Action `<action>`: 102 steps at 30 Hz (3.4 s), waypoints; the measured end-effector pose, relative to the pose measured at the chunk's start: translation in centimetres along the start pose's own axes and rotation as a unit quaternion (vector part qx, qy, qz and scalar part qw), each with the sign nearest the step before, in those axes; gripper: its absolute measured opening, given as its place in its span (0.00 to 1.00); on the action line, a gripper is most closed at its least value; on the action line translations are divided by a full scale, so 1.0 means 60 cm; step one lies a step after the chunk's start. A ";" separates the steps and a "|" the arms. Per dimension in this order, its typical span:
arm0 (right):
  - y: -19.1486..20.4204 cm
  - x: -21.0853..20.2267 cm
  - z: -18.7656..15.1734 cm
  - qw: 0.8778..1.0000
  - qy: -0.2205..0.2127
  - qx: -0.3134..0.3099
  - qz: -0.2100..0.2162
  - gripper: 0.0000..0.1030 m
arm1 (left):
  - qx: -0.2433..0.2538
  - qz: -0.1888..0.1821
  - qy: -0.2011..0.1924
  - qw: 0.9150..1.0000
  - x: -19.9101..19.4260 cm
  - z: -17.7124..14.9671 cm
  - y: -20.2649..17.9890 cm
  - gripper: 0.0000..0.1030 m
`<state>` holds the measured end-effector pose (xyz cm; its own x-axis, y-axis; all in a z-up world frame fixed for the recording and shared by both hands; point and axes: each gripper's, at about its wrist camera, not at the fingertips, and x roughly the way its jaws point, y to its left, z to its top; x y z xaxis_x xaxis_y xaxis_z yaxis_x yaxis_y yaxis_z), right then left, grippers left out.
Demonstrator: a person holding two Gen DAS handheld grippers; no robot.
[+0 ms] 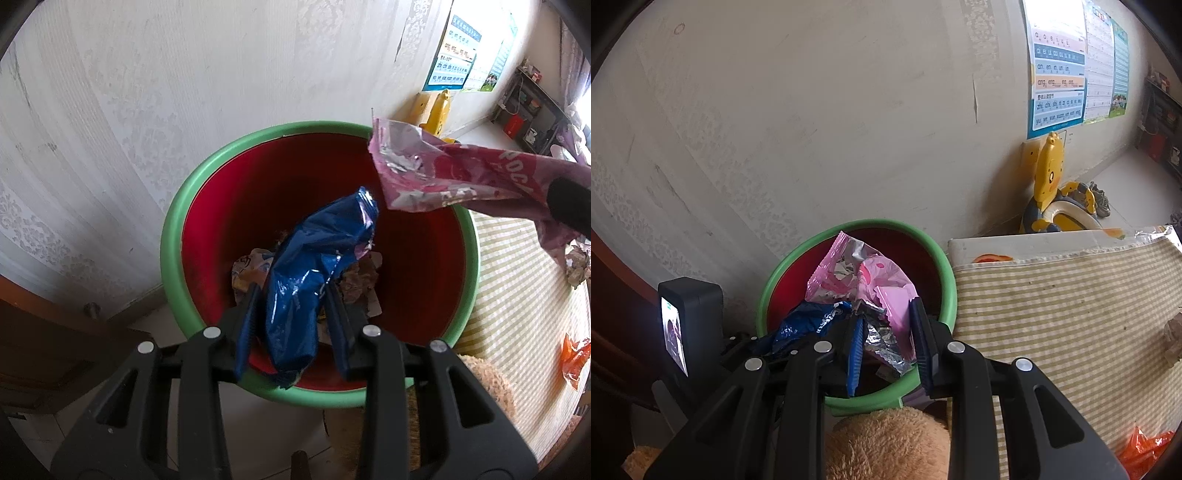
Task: Collect trash
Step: 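Open the left tool over the bin while the right tool releases the pink bag, then grasp the crumpled paper wad with the left tool while the right tool grasps the orange bag, then carry the paper wad and orange bag over the red bin with both tools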
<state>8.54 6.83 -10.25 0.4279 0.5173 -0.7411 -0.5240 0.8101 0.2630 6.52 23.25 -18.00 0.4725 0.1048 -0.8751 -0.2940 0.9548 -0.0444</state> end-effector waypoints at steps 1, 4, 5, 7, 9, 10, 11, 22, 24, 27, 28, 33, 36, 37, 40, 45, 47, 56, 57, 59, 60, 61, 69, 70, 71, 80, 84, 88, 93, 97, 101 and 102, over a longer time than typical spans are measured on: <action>0.001 0.001 0.000 1.000 -0.001 0.000 0.000 0.25 | 0.000 0.000 0.000 1.000 0.000 0.000 0.000 0.33; 0.003 0.002 0.003 1.000 -0.002 -0.001 -0.001 0.26 | -0.003 0.000 0.002 1.000 0.000 0.000 0.000 0.35; 0.002 0.002 0.004 1.000 -0.003 -0.001 -0.001 0.27 | -0.005 -0.001 0.003 1.000 0.001 0.000 0.002 0.36; 0.001 0.001 0.005 1.000 -0.007 0.000 -0.003 0.35 | -0.008 -0.002 0.003 1.000 0.000 0.000 0.005 0.50; -0.001 -0.002 0.007 1.000 -0.013 0.006 0.002 0.46 | -0.012 -0.003 -0.002 1.000 -0.004 0.000 0.008 0.55; -0.003 -0.004 0.007 1.000 -0.016 0.010 0.003 0.48 | -0.013 -0.002 -0.003 1.000 -0.006 0.001 0.009 0.57; -0.003 -0.005 0.007 1.000 -0.016 0.011 0.004 0.48 | -0.013 -0.002 -0.004 1.000 -0.007 0.001 0.010 0.60; -0.051 -0.054 -0.021 0.999 -0.026 0.039 -0.012 0.57 | -0.001 -0.007 -0.024 1.000 -0.047 0.000 -0.012 0.62; -0.082 -0.069 -0.041 0.998 -0.021 0.054 -0.027 0.59 | 0.005 -0.012 -0.028 1.000 -0.056 0.000 -0.020 0.62; -0.147 -0.105 -0.085 0.994 -0.016 0.084 -0.068 0.63 | 0.019 -0.018 -0.031 0.999 -0.065 -0.003 -0.040 0.62; -0.168 -0.117 -0.099 0.992 -0.016 0.094 -0.084 0.65 | 0.024 -0.020 -0.032 0.999 -0.068 -0.004 -0.047 0.62; -0.303 -0.195 -0.184 0.969 -0.014 0.185 -0.165 0.68 | 0.068 -0.034 -0.036 0.996 -0.083 -0.013 -0.105 0.62; -0.380 -0.247 -0.242 0.939 -0.034 0.274 -0.206 0.71 | 0.095 -0.042 -0.038 0.994 -0.090 -0.020 -0.146 0.62; -0.404 -0.262 -0.264 0.926 -0.043 0.311 -0.210 0.72 | 0.104 -0.044 -0.038 0.993 -0.092 -0.023 -0.158 0.62; -0.451 -0.274 -0.304 0.903 -0.042 0.375 -0.203 0.75 | 0.140 -0.049 -0.047 0.988 -0.103 -0.030 -0.208 0.65; -0.487 -0.241 -0.340 0.891 -0.011 0.422 -0.167 0.75 | 0.211 -0.052 -0.069 0.974 -0.115 -0.034 -0.315 0.72; -0.496 -0.229 -0.350 0.890 -0.009 0.432 -0.145 0.75 | 0.244 -0.054 -0.081 0.965 -0.116 -0.034 -0.370 0.75; -0.499 -0.267 -0.383 0.910 -0.047 0.400 -0.102 0.40 | 0.366 -0.074 -0.090 0.923 -0.081 -0.044 -0.632 0.83; -0.502 -0.276 -0.389 0.910 -0.055 0.397 -0.103 0.39 | 0.374 -0.077 -0.090 0.920 -0.077 -0.047 -0.652 0.83; -0.505 -0.295 -0.398 0.910 -0.069 0.393 -0.110 0.39 | 0.393 -0.076 -0.088 0.912 -0.061 -0.052 -0.706 0.83; -0.505 -0.303 -0.402 0.909 -0.076 0.394 -0.113 0.39 | 0.397 -0.078 -0.086 0.910 -0.055 -0.053 -0.723 0.83; -0.508 -0.301 -0.403 0.908 -0.081 0.395 -0.113 0.39 | 0.402 -0.080 -0.083 0.908 -0.048 -0.053 -0.742 0.83; -0.529 -0.329 -0.431 0.895 -0.105 0.424 -0.091 0.40 | 0.407 -0.071 -0.029 0.910 0.038 -0.059 -0.840 0.83; -0.528 -0.332 -0.432 0.896 -0.107 0.422 -0.090 0.40 | 0.405 -0.070 -0.019 0.912 0.049 -0.059 -0.845 0.78; -0.527 -0.336 -0.435 0.896 -0.108 0.421 -0.090 0.40 | 0.402 -0.071 -0.011 0.913 0.058 -0.060 -0.852 0.74; -0.528 -0.328 -0.424 0.899 -0.109 0.413 -0.096 0.40 | 0.364 -0.091 -0.005 0.927 0.046 -0.049 -0.827 0.32; -0.523 -0.316 -0.414 0.902 -0.105 0.404 -0.107 0.40 | 0.333 -0.101 -0.019 0.938 0.013 -0.039 -0.787 0.31; -0.510 -0.307 -0.400 0.907 -0.098 0.390 -0.122 0.40 | 0.293 -0.109 -0.030 0.949 -0.027 -0.032 -0.715 0.31; -0.487 -0.298 -0.389 0.916 -0.084 0.365 -0.142 0.40 | 0.272 -0.109 -0.048 0.955 -0.071 -0.033 -0.629 0.31; -0.462 -0.297 -0.378 0.922 -0.079 0.347 -0.153 0.40 | 0.263 -0.106 -0.057 0.957 -0.109 -0.048 -0.562 0.31; -0.438 -0.301 -0.363 0.928 -0.080 0.330 -0.155 0.40 | 0.249 -0.110 -0.067 0.960 -0.140 -0.054 -0.505 0.31; -0.428 -0.302 -0.357 0.930 -0.080 0.325 -0.154 0.40 | 0.247 -0.110 -0.071 0.960 -0.147 -0.056 -0.497 0.31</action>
<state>-1.53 -29.30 -16.81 0.6158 0.2252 -0.7550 0.1751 0.8952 0.4098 8.31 -7.06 -10.56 0.5971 -0.1113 -0.7944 0.2398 0.9698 0.0443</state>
